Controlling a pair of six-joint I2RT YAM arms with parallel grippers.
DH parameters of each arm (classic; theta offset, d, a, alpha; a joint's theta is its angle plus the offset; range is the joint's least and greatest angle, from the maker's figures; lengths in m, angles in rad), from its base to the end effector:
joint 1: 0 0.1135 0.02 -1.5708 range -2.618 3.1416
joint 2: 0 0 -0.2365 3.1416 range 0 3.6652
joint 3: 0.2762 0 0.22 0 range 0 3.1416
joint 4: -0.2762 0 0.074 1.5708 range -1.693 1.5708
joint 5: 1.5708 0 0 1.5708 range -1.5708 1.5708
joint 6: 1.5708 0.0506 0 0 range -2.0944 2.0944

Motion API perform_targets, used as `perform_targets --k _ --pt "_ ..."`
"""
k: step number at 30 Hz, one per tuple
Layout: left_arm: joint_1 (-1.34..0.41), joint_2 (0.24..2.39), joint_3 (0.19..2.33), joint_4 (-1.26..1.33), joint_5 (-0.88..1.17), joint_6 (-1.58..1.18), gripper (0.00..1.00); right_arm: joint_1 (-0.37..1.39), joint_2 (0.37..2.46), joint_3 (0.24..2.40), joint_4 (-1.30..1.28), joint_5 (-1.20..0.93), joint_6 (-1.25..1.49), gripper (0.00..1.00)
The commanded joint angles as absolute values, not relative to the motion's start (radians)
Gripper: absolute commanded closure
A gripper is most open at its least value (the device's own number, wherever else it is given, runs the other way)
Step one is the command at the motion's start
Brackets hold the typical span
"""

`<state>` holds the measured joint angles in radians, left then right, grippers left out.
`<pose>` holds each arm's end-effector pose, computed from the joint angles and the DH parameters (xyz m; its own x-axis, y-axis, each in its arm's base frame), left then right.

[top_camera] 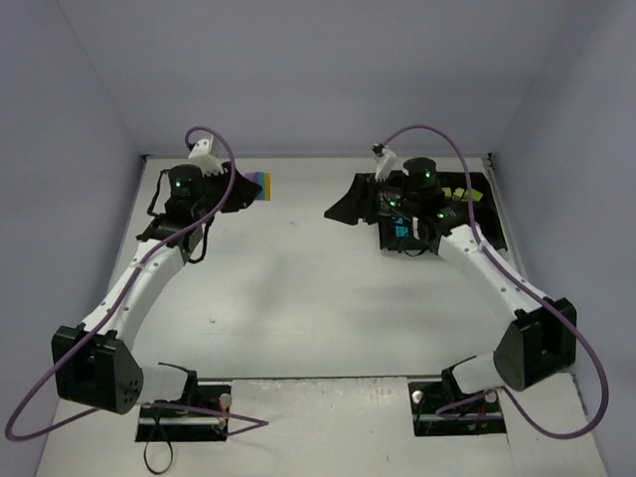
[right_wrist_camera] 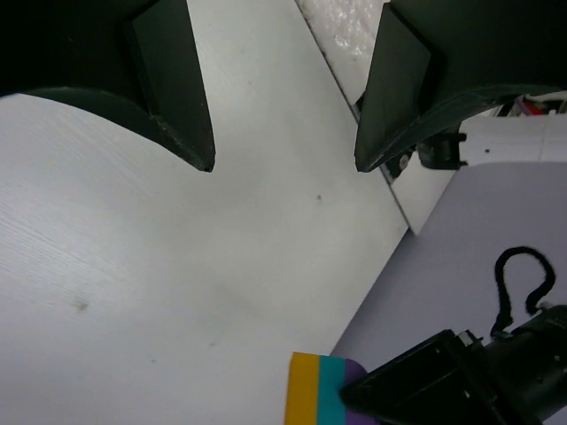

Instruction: Sort the legos into containers by color

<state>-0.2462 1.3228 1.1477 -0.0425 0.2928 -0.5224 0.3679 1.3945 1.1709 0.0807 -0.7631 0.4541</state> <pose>0.2878 -0.0874 0.3385 -0.4343 -0.3834 -0.8151 0.3346 0.7714 -0.5412 0.2745 0.1433 0.3422 -0.5134 0.1419 -0.8463 -0.7489 0.4074 0.5226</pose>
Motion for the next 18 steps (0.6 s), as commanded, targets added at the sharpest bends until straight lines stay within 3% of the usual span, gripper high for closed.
perform_targets --k 1,10,18 --pt "-0.222 1.258 1.086 0.172 0.569 -0.491 1.0 0.403 1.428 1.241 0.267 -0.899 0.485 0.39" --pt "-0.221 1.152 0.928 0.5 0.909 -0.6 1.0 0.494 1.539 1.33 0.337 -0.997 0.465 0.39" --pt "-0.221 1.098 0.881 0.601 0.982 -0.672 1.0 0.518 1.58 1.342 0.391 -1.034 0.459 0.42"
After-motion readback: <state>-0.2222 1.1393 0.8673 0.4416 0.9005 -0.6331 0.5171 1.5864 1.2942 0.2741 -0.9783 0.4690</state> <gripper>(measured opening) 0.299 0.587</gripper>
